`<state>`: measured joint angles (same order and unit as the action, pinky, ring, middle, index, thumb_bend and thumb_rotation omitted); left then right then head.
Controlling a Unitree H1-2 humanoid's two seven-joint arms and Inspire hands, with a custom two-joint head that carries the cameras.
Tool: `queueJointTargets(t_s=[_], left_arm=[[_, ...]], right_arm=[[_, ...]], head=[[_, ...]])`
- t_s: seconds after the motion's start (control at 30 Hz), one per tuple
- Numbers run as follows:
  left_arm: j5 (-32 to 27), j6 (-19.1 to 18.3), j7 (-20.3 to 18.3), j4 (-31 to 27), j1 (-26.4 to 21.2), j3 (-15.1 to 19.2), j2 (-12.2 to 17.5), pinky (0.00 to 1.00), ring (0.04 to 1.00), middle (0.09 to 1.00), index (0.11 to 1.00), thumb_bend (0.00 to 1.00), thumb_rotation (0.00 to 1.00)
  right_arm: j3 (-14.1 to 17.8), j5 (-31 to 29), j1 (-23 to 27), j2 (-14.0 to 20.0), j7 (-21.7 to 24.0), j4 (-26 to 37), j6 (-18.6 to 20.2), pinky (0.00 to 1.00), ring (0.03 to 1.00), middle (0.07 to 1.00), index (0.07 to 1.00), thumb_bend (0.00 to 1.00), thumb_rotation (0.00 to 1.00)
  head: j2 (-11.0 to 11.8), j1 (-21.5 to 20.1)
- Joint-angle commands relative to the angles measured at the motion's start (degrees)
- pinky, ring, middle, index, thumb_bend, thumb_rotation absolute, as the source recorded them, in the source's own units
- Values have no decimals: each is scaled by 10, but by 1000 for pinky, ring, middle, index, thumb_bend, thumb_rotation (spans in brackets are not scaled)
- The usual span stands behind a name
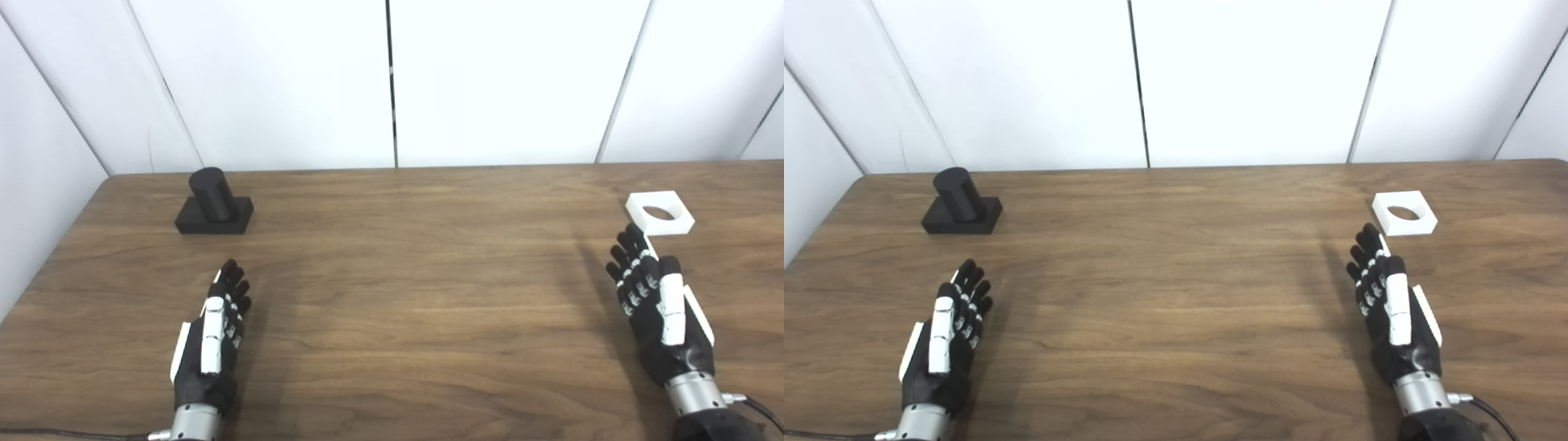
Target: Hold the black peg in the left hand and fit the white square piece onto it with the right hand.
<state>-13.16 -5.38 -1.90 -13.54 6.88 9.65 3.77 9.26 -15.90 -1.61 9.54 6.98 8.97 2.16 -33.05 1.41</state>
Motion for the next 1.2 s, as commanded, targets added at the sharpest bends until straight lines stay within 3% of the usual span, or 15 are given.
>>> queueJointTargets(t_s=[0.0, 0.67, 0.87, 0.9, 1.07, 1.17], left_arm=[[1, 11, 1, -17, -12, 2, 6, 1000, 990, 987, 980, 504, 942], [7, 2, 6, -23, -19, 3, 9, 1000, 978, 974, 975, 535, 909], [38, -4, 0, -34, -16, -7, 28, 1000, 983, 984, 994, 533, 892], [41, -4, -1, -35, -17, -6, 34, 1000, 982, 983, 997, 533, 874], [66, -28, 17, -45, -38, 10, 55, 926, 969, 968, 979, 594, 519], [68, -30, 21, -47, -50, 21, 63, 983, 971, 965, 994, 662, 414]], right_arm=[[-2, -9, 5, -5, 4, 15, -10, 1000, 1000, 1000, 990, 621, 1000], [0, -19, 4, -3, 5, 15, -8, 1000, 1000, 1000, 995, 623, 1000], [3, -21, 5, 1, 6, 12, -6, 1000, 1000, 1000, 994, 640, 1000], [3, -19, 5, 2, 6, 11, -8, 1000, 1000, 1000, 994, 641, 1000], [9, -26, 7, 8, 10, 3, -13, 1000, 1000, 1000, 996, 643, 1000], [14, -42, 8, 19, 28, -20, -27, 1000, 1000, 1000, 1000, 653, 1000]], head=[[-1, 1], [-2, 3], [-1, 9], [-1, 11], [2, 40], [12, 68]])
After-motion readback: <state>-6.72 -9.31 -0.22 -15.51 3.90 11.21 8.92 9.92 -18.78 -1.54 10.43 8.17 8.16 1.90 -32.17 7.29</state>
